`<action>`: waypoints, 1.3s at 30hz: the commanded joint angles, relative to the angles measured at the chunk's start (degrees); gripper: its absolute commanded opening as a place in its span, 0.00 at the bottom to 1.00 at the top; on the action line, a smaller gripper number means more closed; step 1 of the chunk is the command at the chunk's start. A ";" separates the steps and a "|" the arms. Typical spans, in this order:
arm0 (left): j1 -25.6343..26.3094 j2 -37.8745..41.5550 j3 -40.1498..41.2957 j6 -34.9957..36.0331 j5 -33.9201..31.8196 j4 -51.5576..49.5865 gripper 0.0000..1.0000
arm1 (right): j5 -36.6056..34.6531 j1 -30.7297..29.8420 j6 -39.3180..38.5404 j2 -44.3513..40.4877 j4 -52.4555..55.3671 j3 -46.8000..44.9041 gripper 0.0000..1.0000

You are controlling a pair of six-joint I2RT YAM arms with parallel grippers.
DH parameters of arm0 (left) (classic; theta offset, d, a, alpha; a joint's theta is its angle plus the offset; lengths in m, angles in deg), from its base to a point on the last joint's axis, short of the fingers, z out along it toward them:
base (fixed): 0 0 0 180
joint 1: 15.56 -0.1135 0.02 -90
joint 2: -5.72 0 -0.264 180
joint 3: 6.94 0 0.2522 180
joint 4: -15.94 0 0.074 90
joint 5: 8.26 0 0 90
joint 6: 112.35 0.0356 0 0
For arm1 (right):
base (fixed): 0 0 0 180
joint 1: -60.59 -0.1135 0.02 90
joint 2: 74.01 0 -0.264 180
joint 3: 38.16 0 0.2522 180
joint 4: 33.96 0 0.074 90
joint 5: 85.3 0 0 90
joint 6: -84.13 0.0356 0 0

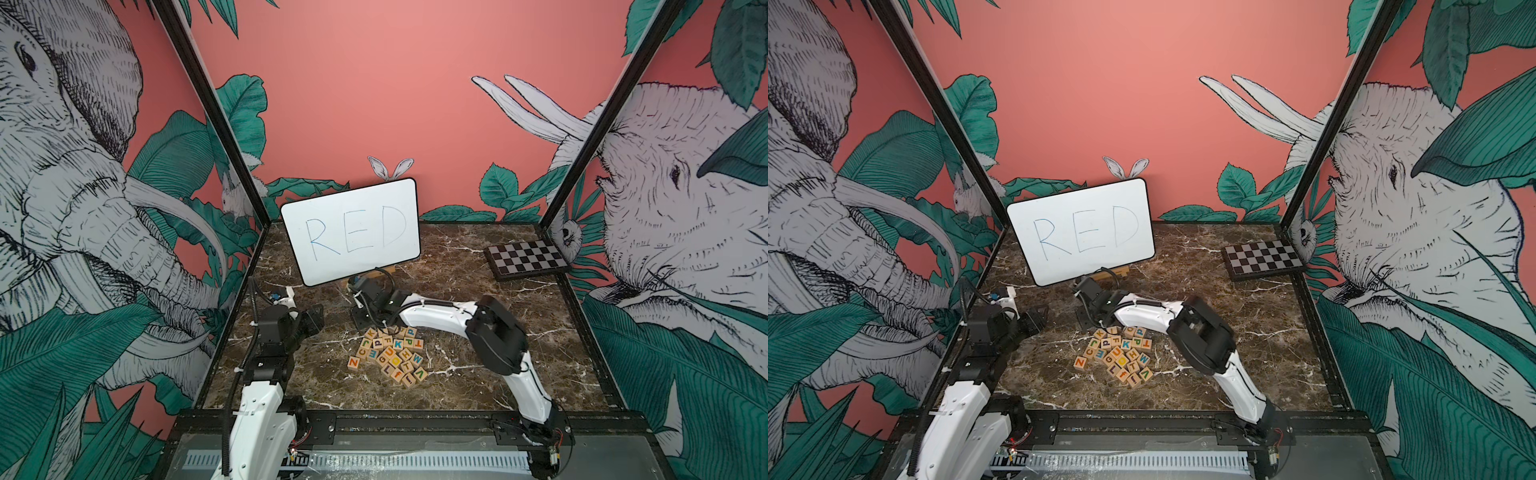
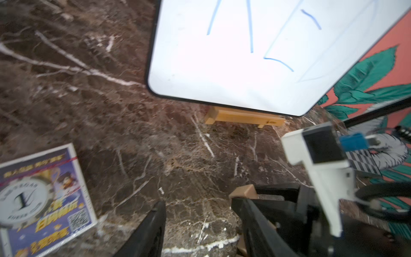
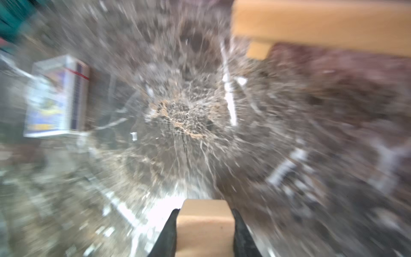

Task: Assemble the uppercase word "red" with letter blocks
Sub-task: Pick up the letter block from the center of the board.

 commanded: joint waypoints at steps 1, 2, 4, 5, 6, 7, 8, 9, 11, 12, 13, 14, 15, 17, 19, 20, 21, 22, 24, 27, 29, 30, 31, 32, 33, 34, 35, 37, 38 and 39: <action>9.09 -1.78 -5.84 9.29 -2.68 3.74 0.57 | 4.43 3.91 3.15 -9.68 -8.80 -5.59 0.16; 12.73 -3.41 -8.05 13.55 -4.43 2.39 0.58 | 5.03 4.85 3.51 -12.36 -8.67 -8.02 0.16; 17.65 -6.31 -10.72 21.33 -3.46 1.67 0.57 | 7.50 7.27 6.01 -16.96 -10.24 -12.93 0.16; 19.24 -7.44 -11.59 25.55 -2.10 1.63 0.56 | 9.38 8.87 8.17 -19.30 -11.92 -16.64 0.16; 20.19 -8.03 -12.06 28.72 -1.16 1.78 0.56 | 11.49 10.28 9.98 -21.01 -13.84 -19.07 0.16; 20.97 -8.65 -12.37 32.13 0.25 2.52 0.56 | 13.44 11.61 11.86 -22.91 -16.01 -21.58 0.17; 21.63 -8.93 -12.35 35.78 2.55 3.50 0.56 | 14.91 12.41 12.97 -24.56 -17.48 -23.48 0.17; 22.16 -9.03 -12.23 39.24 4.54 4.32 0.56 | 16.02 12.62 13.31 -25.68 -18.25 -24.60 0.17; 23.63 -9.43 -12.03 44.29 7.24 6.73 0.56 | 17.95 12.73 13.45 -27.38 -18.63 -26.07 0.17; 24.45 -9.72 -12.40 46.93 8.58 6.81 0.57 | 19.04 12.69 13.92 -27.37 -19.40 -26.93 0.17; 25.52 -10.12 -12.77 49.40 9.07 7.06 0.61 | 20.21 12.60 14.79 -29.81 -21.27 -27.97 0.17; 26.47 -10.72 -13.02 51.50 9.09 7.41 0.63 | 21.03 12.54 15.65 -30.53 -22.95 -29.04 0.17; 27.28 -11.20 -13.44 53.00 8.89 7.43 0.63 | 21.42 12.38 16.25 -31.08 -24.06 -29.74 0.17; 28.46 -12.54 -14.38 55.19 9.33 7.21 0.61 | 21.52 11.69 16.58 -32.29 -25.83 -30.89 0.17; 29.34 -13.83 -15.17 57.05 10.13 6.89 0.58 | 21.62 10.85 16.67 -33.10 -26.75 -31.27 0.17; 29.45 -14.17 -15.19 57.53 10.27 6.90 0.56 | 21.72 10.53 16.67 -33.51 -26.96 -31.35 0.17; 29.54 -14.39 -15.25 57.94 10.39 6.82 0.55 | 21.72 10.27 16.67 -33.91 -27.13 -31.44 0.17; 29.54 -14.38 -15.04 58.40 10.49 6.81 0.55 | 21.72 10.17 16.67 -34.31 -27.12 -31.53 0.17; 29.64 -14.48 -14.47 59.02 10.26 7.26 0.57 | 21.95 10.03 16.75 -34.92 -27.13 -31.76 0.17; 29.65 -14.82 -14.62 59.84 9.62 7.34 0.56 | 22.58 9.55 17.32 -35.28 -27.74 -31.83 0.17; 29.72 -14.58 -13.99 59.57 8.94 9.51 0.56 | 22.78 8.71 17.25 -35.19 -27.75 -31.55 0.17; 29.72 -14.29 -13.69 59.51 8.63 10.55 0.56 | 22.72 8.25 17.12 -35.06 -27.75 -31.29 0.17; 29.71 -14.18 -13.41 59.40 8.25 11.67 0.56 | 22.68 7.96 17.19 -34.94 -27.76 -31.19 0.17; 29.72 -13.93 -13.22 59.31 8.04 12.42 0.56 | 22.61 7.69 17.33 -34.78 -27.94 -31.17 0.17; 29.70 -13.94 -13.17 59.33 8.03 12.74 0.56 | 22.67 7.59 17.52 -34.68 -28.16 -31.14 0.18; 29.72 -13.89 -13.10 59.22 8.16 13.09 0.55 | 22.69 7.49 17.76 -34.51 -28.37 -31.10 0.18; 29.72 -13.99 -13.10 59.32 8.25 13.16 0.53 | 22.77 7.49 18.06 -34.40 -28.52 -31.15 0.18; 29.72 -13.96 -13.06 59.48 8.29 12.96 0.52 | 23.04 7.49 18.34 -34.40 -28.87 -31.15 0.18; 29.68 -14.00 -12.92 59.56 8.13 13.05 0.52 | 23.04 7.40 18.34 -34.40 -28.89 -31.19 0.18; 29.72 -13.99 -12.84 59.52 8.12 13.16 0.51 | 23.04 7.40 18.46 -34.40 -28.89 -31.18 0.18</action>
